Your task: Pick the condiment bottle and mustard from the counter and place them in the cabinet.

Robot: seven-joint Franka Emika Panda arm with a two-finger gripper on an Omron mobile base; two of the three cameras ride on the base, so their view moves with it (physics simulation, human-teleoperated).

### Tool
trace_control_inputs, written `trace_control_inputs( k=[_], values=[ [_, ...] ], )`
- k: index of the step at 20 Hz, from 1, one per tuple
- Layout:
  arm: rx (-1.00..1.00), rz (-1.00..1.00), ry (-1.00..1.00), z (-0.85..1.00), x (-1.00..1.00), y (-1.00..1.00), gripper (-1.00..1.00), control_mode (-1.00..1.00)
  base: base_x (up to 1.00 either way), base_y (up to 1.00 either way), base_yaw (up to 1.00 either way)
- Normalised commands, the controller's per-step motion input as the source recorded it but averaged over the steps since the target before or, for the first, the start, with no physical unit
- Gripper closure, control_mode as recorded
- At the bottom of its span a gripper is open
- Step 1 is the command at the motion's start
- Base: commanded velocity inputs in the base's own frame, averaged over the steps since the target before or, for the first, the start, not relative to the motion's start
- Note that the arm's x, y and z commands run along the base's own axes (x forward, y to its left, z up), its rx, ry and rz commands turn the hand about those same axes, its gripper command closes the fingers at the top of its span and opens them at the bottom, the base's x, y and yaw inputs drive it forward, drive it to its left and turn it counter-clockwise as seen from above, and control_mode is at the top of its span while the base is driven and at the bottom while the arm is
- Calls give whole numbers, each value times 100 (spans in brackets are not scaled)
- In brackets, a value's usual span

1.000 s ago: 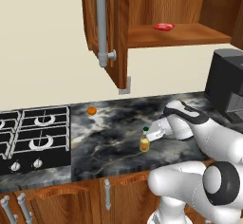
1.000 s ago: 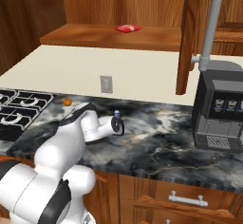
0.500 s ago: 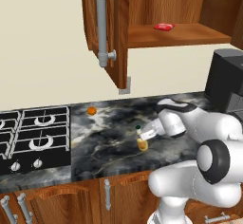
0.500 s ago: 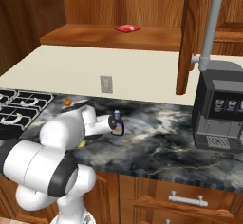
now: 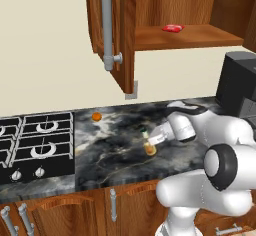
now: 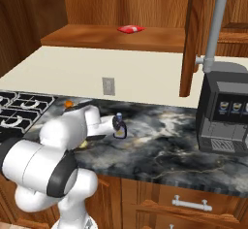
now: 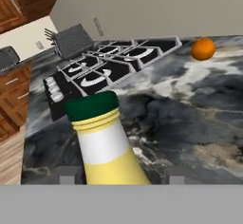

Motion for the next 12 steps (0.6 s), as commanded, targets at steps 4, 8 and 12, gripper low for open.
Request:
trace_control_inputs(
  k=[4,8,12],
  values=[
    [9,-9,-19,85,-21,0,100,-100,0,0,0],
    [9,-11,-19,99,-22,0,100,-100,0,0,0],
    [11,-13,-14,100,-25,0,100,-100,0,0,0]
  ],
)
